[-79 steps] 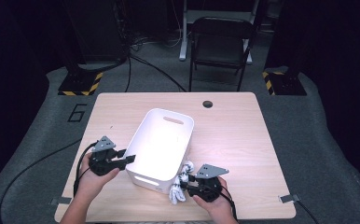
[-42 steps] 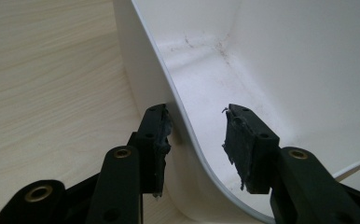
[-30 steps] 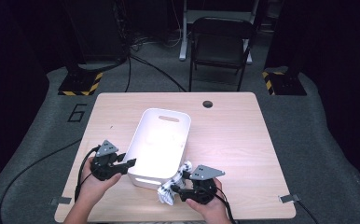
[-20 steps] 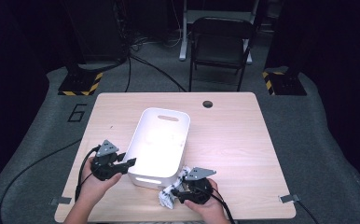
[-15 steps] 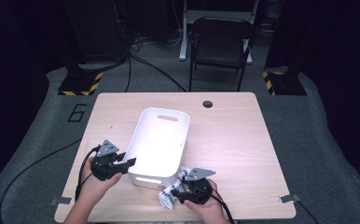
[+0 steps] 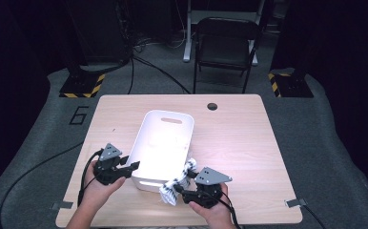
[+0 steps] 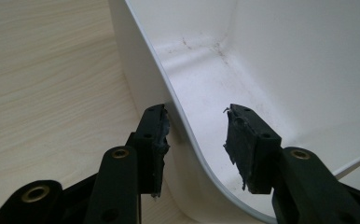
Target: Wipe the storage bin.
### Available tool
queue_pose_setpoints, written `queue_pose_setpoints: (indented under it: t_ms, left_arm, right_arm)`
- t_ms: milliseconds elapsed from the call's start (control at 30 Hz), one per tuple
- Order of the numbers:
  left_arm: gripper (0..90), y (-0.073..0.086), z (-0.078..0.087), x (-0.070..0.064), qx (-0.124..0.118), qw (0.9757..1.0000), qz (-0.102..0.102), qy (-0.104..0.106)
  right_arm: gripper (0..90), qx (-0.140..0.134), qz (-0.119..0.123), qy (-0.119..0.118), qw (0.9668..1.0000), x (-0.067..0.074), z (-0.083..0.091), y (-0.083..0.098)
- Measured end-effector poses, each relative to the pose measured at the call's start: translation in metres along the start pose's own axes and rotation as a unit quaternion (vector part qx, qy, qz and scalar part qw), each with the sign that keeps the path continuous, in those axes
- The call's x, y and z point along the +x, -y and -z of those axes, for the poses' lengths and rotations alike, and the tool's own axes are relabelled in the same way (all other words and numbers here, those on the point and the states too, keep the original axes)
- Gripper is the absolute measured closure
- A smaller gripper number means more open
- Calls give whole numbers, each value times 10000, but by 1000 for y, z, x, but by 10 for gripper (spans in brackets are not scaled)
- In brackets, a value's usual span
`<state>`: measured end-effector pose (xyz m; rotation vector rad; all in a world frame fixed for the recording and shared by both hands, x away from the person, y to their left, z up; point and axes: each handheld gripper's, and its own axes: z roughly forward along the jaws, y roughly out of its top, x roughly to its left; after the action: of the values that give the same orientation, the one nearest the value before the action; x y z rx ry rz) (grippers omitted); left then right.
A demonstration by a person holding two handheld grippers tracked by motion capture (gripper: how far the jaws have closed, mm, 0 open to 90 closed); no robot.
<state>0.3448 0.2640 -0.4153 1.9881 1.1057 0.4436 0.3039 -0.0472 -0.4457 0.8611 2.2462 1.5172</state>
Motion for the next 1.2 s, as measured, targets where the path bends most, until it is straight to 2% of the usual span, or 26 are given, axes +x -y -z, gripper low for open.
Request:
queue_pose_setpoints:
  t_ms: [100,200,267,367,467,533,567,600,667,767,833,900,967,1133,1200]
  left_arm:
    - [576,-1,-1,-3,-8,9999,-47,-102]
    - [575,-1,-1,-3,4,10000,23,-73]
    - [575,-1,-1,-2,-11,10000,27,-63]
    - [580,0,-1,-1,-15,10000,32,-52]
    - [581,0,-1,-2,-31,10000,73,-47]
    - [581,0,-1,-2,-35,10000,30,-83]
    - [582,0,-1,-2,-47,9999,-3,-101]
    - [581,0,-1,-2,-71,9999,-6,-117]
    - [580,0,-1,-3,-58,9999,24,-113]
    - [580,0,-1,-3,-62,9999,-17,-124]
    - [580,0,-1,-2,-64,9999,-14,-118]
    - [575,0,-1,-2,-42,9999,0,-102]
    - [567,0,-1,-2,-60,9999,35,-124]
    - [561,0,-2,-2,-101,9998,-3,-195]
    - [548,0,-2,-1,-142,9998,64,-144]
  right_arm:
    - [383,-57,-110,-96,9999,-3,-2,7]
    - [381,77,-42,-77,9999,-6,-7,12]
    - [379,185,-159,-120,9996,-9,-13,19]
    - [376,584,-200,-113,9980,-12,-23,31]
    - [375,976,-239,-132,9948,-15,-34,41]
    - [372,1212,-267,-145,9922,-18,-41,47]
    - [370,1254,-255,-178,9916,-19,-43,49]
    - [370,1287,-342,-203,9909,-19,-43,50]
    - [372,1259,-277,-196,9915,-20,-43,50]
    - [376,1329,-281,-174,9906,-19,-42,48]
    - [376,1337,-206,-154,9907,-18,-41,45]
    - [376,1218,-47,-120,9925,-16,-38,40]
    - [376,1000,17,-82,9949,-15,-33,34]
    - [379,340,-147,-176,9992,-15,-16,13]
    - [384,268,-33,-147,9995,-13,-11,8]
